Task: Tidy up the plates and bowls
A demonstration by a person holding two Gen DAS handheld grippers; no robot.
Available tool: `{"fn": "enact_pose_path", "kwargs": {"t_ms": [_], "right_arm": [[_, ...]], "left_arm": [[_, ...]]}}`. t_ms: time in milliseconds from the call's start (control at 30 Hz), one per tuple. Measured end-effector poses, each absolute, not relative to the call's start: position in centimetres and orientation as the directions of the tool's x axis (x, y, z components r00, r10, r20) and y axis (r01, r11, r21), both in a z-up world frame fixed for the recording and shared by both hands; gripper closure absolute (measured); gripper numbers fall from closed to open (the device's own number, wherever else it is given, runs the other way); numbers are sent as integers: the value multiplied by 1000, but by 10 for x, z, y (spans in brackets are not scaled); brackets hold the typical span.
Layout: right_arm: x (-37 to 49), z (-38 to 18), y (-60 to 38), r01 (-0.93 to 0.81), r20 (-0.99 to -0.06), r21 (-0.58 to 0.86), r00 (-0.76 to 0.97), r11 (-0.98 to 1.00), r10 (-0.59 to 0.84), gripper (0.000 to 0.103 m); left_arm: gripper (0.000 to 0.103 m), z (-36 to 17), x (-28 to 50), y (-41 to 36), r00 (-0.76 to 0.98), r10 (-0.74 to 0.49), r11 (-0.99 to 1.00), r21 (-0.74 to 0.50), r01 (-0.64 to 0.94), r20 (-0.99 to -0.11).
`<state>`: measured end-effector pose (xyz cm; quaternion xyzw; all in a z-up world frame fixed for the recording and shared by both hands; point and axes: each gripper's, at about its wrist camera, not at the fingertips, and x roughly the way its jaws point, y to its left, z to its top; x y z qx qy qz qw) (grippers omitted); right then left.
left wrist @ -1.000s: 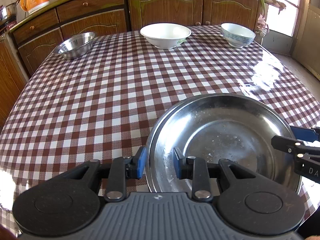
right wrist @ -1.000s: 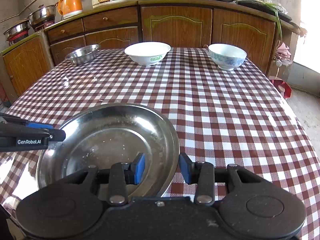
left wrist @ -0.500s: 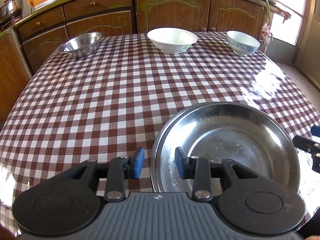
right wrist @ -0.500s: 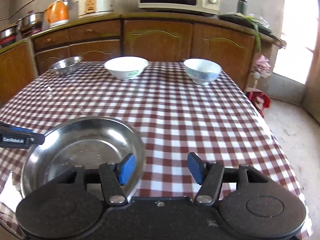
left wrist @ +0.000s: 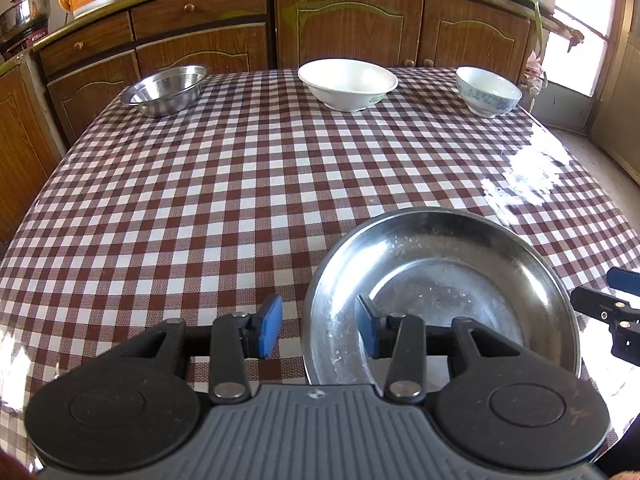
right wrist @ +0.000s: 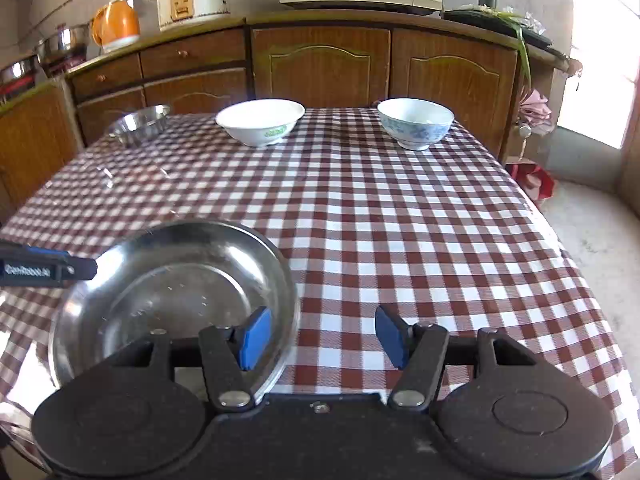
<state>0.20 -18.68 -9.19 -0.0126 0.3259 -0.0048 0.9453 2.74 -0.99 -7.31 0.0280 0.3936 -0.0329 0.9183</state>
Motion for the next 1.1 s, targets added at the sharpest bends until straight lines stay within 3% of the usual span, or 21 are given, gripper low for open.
{"fn": "enact_pose_path", "kwargs": {"t_ms": [233,400,567,633,667,700,800,1100], "right_arm": [[6,-97,-187,-29,-641,42,766,999,49,32],[12,-105,-192,-28,-667,105,740,994,91,32],[20,-115,-196,-23,-689,172,712,985,137,33],[24,-118,-196,-33,-690,197,705,980,163,49],[26,-119,-195,-44,-690,211,701,976,181,67],[28,-120,-195,-48,-689,221,699,974,190,74],[31,-119,-192,-41,-690,211,702,977,178,75],[36,-103,-189,-42,-668,200,725,979,168,76]], "left_arm": [[56,-78,28,-9,674,-33,997,27,78,-738],[43,-88,32,-7,650,-34,997,15,70,-759],[47,-101,40,-6,612,-84,996,-42,83,-786],[52,-104,41,-7,614,-106,994,-59,96,-782],[58,-104,41,-8,615,-121,992,-69,108,-780],[60,-104,42,-8,616,-116,992,-63,107,-779],[69,-104,44,-2,620,-118,993,-86,82,-776],[70,-80,40,-2,664,-109,994,-70,85,-740]]}}
